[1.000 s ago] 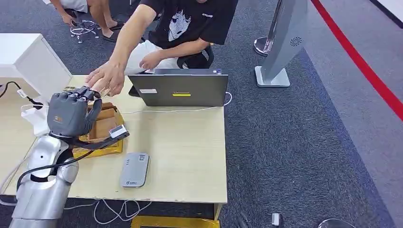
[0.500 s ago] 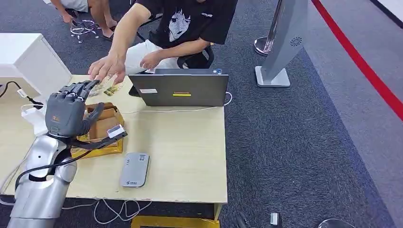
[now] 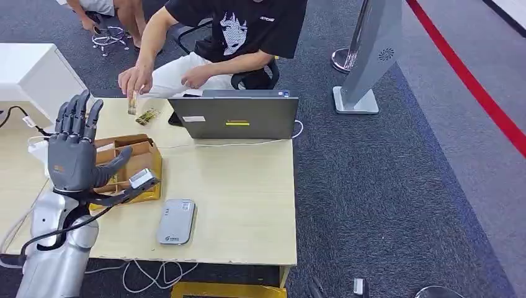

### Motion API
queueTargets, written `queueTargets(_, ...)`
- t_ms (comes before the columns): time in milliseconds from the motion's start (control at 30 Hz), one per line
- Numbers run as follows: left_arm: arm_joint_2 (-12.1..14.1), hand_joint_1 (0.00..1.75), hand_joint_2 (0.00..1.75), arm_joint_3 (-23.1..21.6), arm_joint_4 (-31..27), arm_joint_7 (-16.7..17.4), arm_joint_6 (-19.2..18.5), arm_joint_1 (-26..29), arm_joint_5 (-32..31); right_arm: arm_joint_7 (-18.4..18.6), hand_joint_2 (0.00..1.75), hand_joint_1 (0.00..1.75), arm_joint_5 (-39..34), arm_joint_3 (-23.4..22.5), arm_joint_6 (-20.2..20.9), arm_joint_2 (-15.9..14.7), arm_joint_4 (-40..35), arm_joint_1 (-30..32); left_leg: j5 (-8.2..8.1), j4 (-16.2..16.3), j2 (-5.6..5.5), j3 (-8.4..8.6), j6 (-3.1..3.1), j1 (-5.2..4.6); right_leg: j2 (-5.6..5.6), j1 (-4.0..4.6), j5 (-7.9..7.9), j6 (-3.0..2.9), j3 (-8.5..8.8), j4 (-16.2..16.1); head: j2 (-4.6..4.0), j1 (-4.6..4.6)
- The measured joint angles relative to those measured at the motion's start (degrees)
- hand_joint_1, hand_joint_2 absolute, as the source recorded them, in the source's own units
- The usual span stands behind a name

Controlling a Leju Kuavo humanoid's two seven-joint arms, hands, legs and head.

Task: Pass the card to the sensor for recognition and then transmit it.

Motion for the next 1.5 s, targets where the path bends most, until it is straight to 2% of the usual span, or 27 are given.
queueTargets(67,-1.14,0.0,1.75,1.43,-1.73,-2.76,1.23,1.99,7.27,-0.53,1.75,0.0,-0.5,0.0,0.0,0.0,0.0,0.13,-0.01,0.0,0.07,0.02,-0.01,-0.01,0.06,-0.01,0.0,0.0,0.0,0.0,0.0,-0.02)
queueTargets(133,-3.63,0.0,1.75,5.04,-4.7,-7.22,1.2,5.11,17.57,-1.29,1.75,0.0,-1.05,-0.11,0.04,0.0,-0.02,0.7,-0.03,0.0,0.07,-0.01,-0.01,-0.01,0.09,-0.01,-0.02,0.0,-0.03,-0.01,0.0,-0.02)
queueTargets(233,-7.48,0.0,1.75,12.44,-6.66,-14.0,-2.31,8.49,28.94,-2.08,1.75,0.0,-1.59,-0.35,0.26,0.0,-0.02,1.49,-0.04,0.0,0.05,-0.03,-0.01,0.0,0.06,0.0,-0.06,0.02,-0.08,-0.03,0.0,-0.04)
queueTargets(267,-8.59,0.0,1.75,14.8,-6.97,-15.42,-2.95,9.23,30.26,-2.16,1.75,0.0,-1.62,-0.39,0.26,0.0,-0.02,1.73,-0.04,-0.01,0.06,-0.05,-0.01,0.0,0.06,0.0,-0.06,0.02,-0.1,-0.04,0.02,-0.02)
queueTargets(333,-10.45,0.0,1.75,18.46,-7.34,-16.43,-4.43,10.31,32.16,-2.36,1.75,0.0,-1.81,-0.61,0.26,0.0,-0.04,2.09,-0.04,-0.01,0.04,-0.08,0.0,0.0,0.0,0.0,-0.07,0.02,-0.1,-0.03,0.0,-0.02)
queueTargets(400,-12.4,0.0,1.75,22.37,-7.45,-16.65,-7.88,11.31,37.4,-2.97,1.75,0.0,-2.16,-1.01,0.79,0.0,-0.04,2.4,-0.04,-0.03,0.03,-0.09,-0.01,0.0,0.0,0.0,-0.07,0.02,-0.07,-0.03,0.0,-0.02)
queueTargets(467,-14.74,0.0,1.75,27.28,-7.37,-16.76,-13.22,13.02,44.7,-3.91,1.75,0.0,-2.76,-1.51,1.93,-0.02,-0.09,3.07,-0.05,-0.03,0.08,-0.08,0.0,0.0,0.04,0.0,-0.07,0.02,-0.08,-0.04,0.0,-0.02)
queueTargets(533,-16.92,0.0,1.75,32.27,-5.79,-16.78,-18.94,15.31,49.14,-4.94,1.75,0.0,-3.28,-2.3,2.82,-0.02,-0.13,4.15,-0.08,-0.03,0.07,-0.09,0.03,-0.02,0.03,-0.03,-0.08,0.03,-0.08,-0.07,0.0,0.0)
queueTargets(633,-18.71,0.0,1.75,39.87,0.71,-16.28,-24.19,17.27,52.56,-5.62,1.75,0.0,-3.32,-3.56,3.37,-0.02,-0.2,5.29,-0.14,-0.03,0.06,-0.1,0.0,-0.03,0.02,-0.03,-0.14,0.07,-0.09,-0.08,0.0,-0.02)
queueTargets(733,-20.04,0.0,1.75,45.64,6.52,-16.57,-26.1,18.48,53.9,-5.73,1.75,0.0,-3.3,-4.55,3.39,-0.04,-0.39,6.06,-0.15,-0.03,0.04,-0.13,0.03,-0.03,-0.01,-0.04,-0.15,0.08,-0.16,-0.09,0.0,-0.02)
queueTargets(767,-20.0,0.0,1.75,47.83,10.2,-16.04,-27.92,17.92,55.52,-5.62,1.75,0.0,-3.06,-4.81,3.41,-0.02,-0.52,6.2,-0.18,-0.03,-0.03,-0.1,0.07,-0.04,-0.11,-0.05,-0.22,0.15,-0.13,-0.09,0.0,-0.02)
queueTargets(833,-18.91,0.0,1.75,52.75,20.22,-15.01,-31.66,16.35,60.33,-4.89,1.75,0.0,-1.86,-5.18,3.65,-0.04,-0.55,6.05,-0.19,-0.04,-0.07,-0.09,0.08,-0.05,-0.13,-0.04,-0.22,0.14,-0.01,-0.09,0.0,0.0)
queueTargets(867,-17.77,0.0,1.75,55.33,26.54,-14.91,-32.54,15.54,62.52,-4.57,1.75,0.0,-1.23,-5.38,3.67,-0.04,-0.55,5.95,-0.19,-0.04,-0.03,-0.08,0.08,-0.04,-0.11,-0.03,-0.22,0.13,-0.03,-0.08,0.0,-0.02)
queueTargets(967,-15.24,0.0,1.75,60.55,40.45,-13.6,-33.44,14.45,66.34,-3.69,1.75,0.0,-0.07,-5.49,3.74,-0.13,-0.55,5.79,-0.19,-0.03,-0.01,-0.08,0.09,-0.03,-0.1,-0.04,-0.2,0.12,-0.05,-0.08,0.0,-0.02)
queueTargets(1033,-14.12,0.0,1.75,63.4,48.24,-12.35,-33.35,13.99,67.88,-3.3,1.75,0.0,0.52,-5.49,3.93,-0.18,-0.55,5.35,-0.19,-0.02,-0.08,-0.08,0.09,-0.03,-0.15,-0.04,-0.22,0.13,-0.1,-0.09,0.02,0.0)
queueTargets(1133,-13.29,0.0,1.75,65.88,55.42,-11.82,-33.35,13.65,68.58,-3.23,1.75,0.0,0.81,-5.49,4.33,-0.17,-0.55,4.73,-0.2,-0.02,-0.08,-0.09,0.1,-0.04,-0.16,-0.05,-0.22,0.14,-0.1,-0.11,0.0,0.0)
queueTargets(1167,-13.09,0.24,1.75,66.38,57.08,-11.67,-33.35,13.54,68.63,-3.23,1.75,0.0,0.81,-5.49,4.33,-0.17,-0.55,4.65,-0.2,-0.01,-0.08,-0.08,0.1,-0.04,-0.16,-0.05,-0.21,0.14,-0.1,-0.12,0.0,0.0)
queueTargets(1200,-12.92,0.93,1.75,66.94,58.59,-11.5,-33.35,13.35,68.73,-3.23,1.75,0.0,0.87,-5.49,4.33,-0.2,-0.55,4.6,-0.2,-0.01,-0.08,-0.09,0.1,-0.04,-0.16,-0.05,-0.21,0.14,-0.09,-0.12,0.02,0.04)
queueTargets(1233,-12.61,1.75,1.75,67.38,59.71,-10.76,-33.33,13.16,69.04,-3.23,1.75,0.0,0.98,-5.49,4.33,-0.2,-0.55,4.58,-0.2,-0.01,-0.09,-0.08,0.1,-0.04,-0.16,-0.05,-0.21,0.14,-0.08,-0.12,0.0,0.07)
queueTargets(1267,-12.48,1.75,1.75,67.88,60.78,-9.43,-33.2,12.93,69.69,-3.23,1.75,1.59,1.24,-5.49,4.33,-0.2,-0.55,4.55,-0.19,-0.01,-0.1,-0.08,0.1,-0.04,-0.16,-0.05,-0.21,0.14,-0.07,-0.11,0.0,0.06)
queueTargets(1300,-12.39,1.75,1.75,68.52,61.84,-7.86,-32.92,12.69,70.38,-3.23,1.75,1.75,1.49,-5.49,4.39,-0.2,-0.55,4.49,-0.19,-0.01,-0.11,-0.07,0.1,-0.04,-0.16,-0.05,-0.2,0.14,-0.02,-0.11,0.0,0.04)
queueTargets(1367,-12.41,1.75,1.75,69.64,63.98,-4.93,-32.04,12.49,71.32,-3.19,1.75,1.75,1.71,-5.49,5.05,-0.2,-0.55,4.34,-0.19,-0.01,-0.1,-0.08,0.1,-0.04,-0.15,-0.05,-0.18,0.13,0.0,-0.11,0.0,0.04)
queueTargets(1500,-13.66,1.75,1.75,71.98,67.61,0.33,-26.99,12.1,74.16,-3.72,1.75,1.75,2.58,-5.38,6.52,-0.22,-0.52,3.77,-0.19,0.0,-0.1,-0.08,0.1,-0.04,-0.15,-0.05,-0.19,0.13,-0.02,-0.11,0.0,0.07)
